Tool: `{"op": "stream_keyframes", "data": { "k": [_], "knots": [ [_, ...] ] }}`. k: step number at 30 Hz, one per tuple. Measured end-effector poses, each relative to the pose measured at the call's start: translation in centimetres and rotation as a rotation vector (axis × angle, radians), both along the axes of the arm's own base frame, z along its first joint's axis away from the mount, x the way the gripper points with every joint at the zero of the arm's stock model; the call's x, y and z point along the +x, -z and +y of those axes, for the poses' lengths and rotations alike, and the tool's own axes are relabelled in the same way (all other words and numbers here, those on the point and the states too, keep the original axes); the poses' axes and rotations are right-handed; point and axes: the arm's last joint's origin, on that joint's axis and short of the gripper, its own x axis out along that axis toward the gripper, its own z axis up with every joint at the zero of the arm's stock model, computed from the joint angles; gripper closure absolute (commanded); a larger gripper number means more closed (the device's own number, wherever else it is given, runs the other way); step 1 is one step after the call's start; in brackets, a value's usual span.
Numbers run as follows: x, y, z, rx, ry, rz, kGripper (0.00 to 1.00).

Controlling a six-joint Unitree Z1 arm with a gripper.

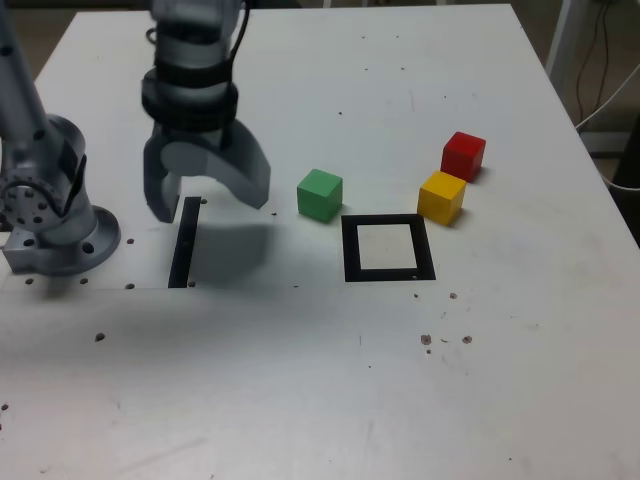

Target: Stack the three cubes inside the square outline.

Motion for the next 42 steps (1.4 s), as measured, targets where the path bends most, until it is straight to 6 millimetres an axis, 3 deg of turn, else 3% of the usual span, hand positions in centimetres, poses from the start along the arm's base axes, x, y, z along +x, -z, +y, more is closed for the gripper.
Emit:
{"op": "stream_keyframes", "data": {
  "k": [26,29,42],
  "knots": [
    [12.5,-6.3,-0.4,0.028,0.075,-0.048,0.01],
    [14.4,-6.2,-0.3,0.03,0.09,-0.051,0.01],
    [18.8,-6.8,0.6,0.027,0.142,-0.065,0.01]
  ]
}}
